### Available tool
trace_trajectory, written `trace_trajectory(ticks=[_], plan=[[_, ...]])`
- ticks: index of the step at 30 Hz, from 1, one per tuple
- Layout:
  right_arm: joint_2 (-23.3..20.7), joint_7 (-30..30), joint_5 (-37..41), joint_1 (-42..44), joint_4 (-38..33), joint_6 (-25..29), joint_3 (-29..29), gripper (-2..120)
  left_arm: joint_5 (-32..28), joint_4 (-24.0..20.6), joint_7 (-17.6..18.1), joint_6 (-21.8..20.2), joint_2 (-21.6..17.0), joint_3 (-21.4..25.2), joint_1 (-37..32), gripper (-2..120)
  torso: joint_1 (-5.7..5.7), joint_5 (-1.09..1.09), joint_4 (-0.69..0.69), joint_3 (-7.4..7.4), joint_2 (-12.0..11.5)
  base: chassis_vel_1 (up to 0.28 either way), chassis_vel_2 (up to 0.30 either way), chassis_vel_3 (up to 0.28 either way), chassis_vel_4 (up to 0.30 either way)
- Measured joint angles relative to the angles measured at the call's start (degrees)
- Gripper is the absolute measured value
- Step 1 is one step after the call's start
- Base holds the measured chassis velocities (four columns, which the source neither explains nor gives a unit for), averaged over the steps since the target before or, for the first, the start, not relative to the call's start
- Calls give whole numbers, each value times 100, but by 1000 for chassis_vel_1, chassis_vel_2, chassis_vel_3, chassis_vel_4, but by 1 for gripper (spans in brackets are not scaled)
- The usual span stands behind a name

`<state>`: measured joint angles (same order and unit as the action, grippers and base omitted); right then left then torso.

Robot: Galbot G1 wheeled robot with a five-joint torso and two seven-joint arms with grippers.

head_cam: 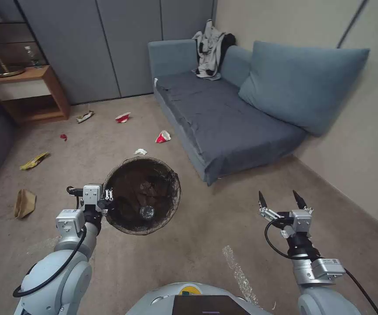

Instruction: Pick up the trash bin, then pick up the garbage from the floor and place it into the trash bin.

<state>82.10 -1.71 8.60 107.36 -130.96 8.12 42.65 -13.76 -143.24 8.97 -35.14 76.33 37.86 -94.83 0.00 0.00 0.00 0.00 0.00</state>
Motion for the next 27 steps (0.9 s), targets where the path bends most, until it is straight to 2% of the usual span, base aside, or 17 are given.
trace_trajectory(ticks=[27], plan=[[-36, 21, 89, -72, 38, -88, 82, 100, 35, 0, 6, -6, 41, -5, -32, 3, 0, 0, 0, 0, 0, 86, 88, 83, 86]])
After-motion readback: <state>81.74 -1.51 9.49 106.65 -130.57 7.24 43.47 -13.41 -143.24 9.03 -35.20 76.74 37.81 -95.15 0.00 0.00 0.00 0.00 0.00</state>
